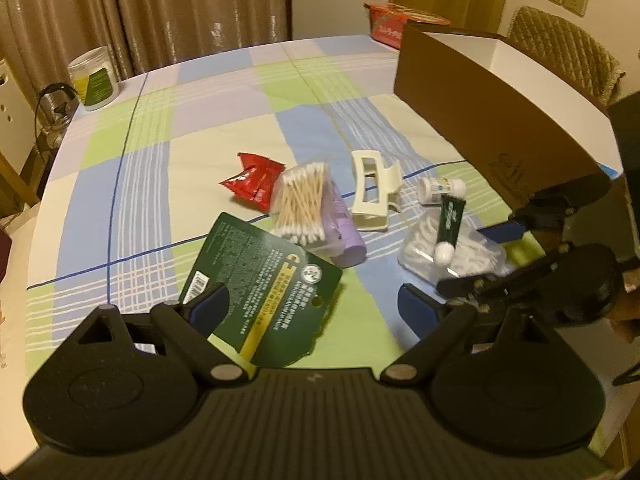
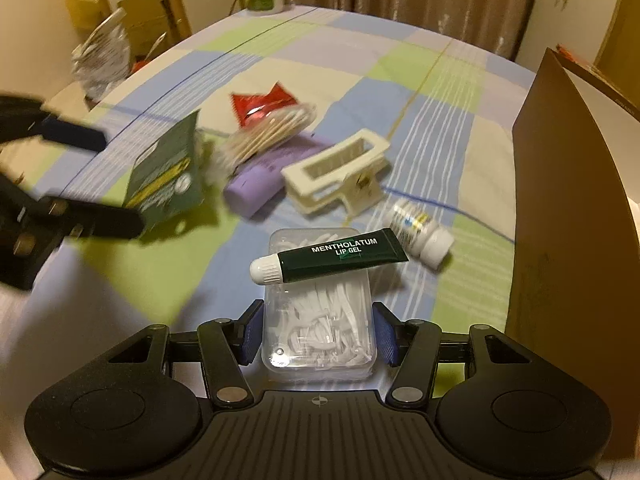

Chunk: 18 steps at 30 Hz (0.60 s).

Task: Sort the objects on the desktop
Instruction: 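Lower the right tool onto the clear floss pick box and grasp it, then grasp the green Mentholatum lip gel tube with the left tool while the right holds the floss box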

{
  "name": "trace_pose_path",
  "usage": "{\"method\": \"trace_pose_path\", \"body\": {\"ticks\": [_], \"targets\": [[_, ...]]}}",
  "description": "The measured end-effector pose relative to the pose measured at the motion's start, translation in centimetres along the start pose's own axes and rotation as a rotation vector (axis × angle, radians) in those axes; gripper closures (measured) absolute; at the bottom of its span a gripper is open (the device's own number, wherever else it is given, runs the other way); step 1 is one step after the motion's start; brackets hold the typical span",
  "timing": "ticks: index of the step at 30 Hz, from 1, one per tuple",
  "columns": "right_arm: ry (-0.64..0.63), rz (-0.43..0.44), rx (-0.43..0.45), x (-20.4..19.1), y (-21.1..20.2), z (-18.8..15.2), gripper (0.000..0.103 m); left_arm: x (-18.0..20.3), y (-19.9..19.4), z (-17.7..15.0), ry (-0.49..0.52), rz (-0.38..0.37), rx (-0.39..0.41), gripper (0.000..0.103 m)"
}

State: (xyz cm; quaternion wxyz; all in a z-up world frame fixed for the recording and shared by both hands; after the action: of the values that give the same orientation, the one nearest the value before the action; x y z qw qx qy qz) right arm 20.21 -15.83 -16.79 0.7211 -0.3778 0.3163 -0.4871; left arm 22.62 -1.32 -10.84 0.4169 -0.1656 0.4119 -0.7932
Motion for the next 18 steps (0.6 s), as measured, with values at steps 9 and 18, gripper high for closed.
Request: {"method": "trace_pose_path", "body": {"ticks": [9,18], "targets": [[-0.146,0.043,-0.01,-0.9,-3.0,-5.0,0.048,5.1,0.0,0.3,0.094,-0.132,0.018,0.031],[-0.121,0.07,0.031,-0.3,-4.5,-7.5,0.048,13.0,0.8,0.7,0.244,-0.296,0.013,0.056]]}}
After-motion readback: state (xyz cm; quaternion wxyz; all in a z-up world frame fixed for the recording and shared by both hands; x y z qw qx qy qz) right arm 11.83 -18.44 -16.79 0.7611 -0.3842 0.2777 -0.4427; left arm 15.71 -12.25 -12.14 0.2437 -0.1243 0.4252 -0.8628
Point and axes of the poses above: each gripper's, at about its wrist camera, not at the fingertips, and y roughly the way its jaws point, x to its right, z to its top, the point moved 8 cm from there along y, roughly the way its jaws point, and after that the axes turned 9 degrees about y, right-handed, at the moved point
